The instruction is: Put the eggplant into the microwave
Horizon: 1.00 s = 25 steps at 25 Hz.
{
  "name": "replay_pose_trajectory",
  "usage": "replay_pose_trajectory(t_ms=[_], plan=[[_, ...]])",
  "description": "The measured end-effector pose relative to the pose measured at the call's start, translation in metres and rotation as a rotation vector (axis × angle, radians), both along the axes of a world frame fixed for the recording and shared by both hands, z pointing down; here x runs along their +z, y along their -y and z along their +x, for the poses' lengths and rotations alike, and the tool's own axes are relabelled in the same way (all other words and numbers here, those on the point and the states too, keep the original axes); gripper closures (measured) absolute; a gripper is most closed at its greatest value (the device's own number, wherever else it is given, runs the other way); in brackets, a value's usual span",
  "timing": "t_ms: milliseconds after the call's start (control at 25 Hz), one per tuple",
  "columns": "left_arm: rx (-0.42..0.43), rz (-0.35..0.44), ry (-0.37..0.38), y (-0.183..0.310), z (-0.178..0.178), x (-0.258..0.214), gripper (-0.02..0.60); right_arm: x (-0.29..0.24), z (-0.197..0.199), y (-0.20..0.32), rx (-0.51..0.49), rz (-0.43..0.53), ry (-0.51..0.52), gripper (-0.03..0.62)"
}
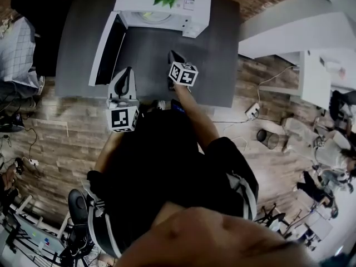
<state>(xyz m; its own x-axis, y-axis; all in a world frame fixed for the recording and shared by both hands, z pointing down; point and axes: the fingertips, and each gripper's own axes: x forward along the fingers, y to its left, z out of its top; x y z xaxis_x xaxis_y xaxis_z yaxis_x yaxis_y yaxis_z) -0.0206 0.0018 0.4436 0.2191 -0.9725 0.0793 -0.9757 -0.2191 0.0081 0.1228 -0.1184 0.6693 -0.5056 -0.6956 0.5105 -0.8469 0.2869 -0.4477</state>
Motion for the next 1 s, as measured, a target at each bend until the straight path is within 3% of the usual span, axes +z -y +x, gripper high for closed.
replay_pose_trajectory(t_ms=[720, 1000], plan=[[0.110, -0.007, -0.024, -0.007, -0.030, 0.014, 0.546, -0.129, -0.034, -0.103, -0.009, 0.270, -0.019, 0.562], [0.121, -0.026, -0.029, -0.011, -0.043, 0.021, 0.546, -0.152, -0.047, -0.130, 0.010, 0.294, 0.004, 0.561]])
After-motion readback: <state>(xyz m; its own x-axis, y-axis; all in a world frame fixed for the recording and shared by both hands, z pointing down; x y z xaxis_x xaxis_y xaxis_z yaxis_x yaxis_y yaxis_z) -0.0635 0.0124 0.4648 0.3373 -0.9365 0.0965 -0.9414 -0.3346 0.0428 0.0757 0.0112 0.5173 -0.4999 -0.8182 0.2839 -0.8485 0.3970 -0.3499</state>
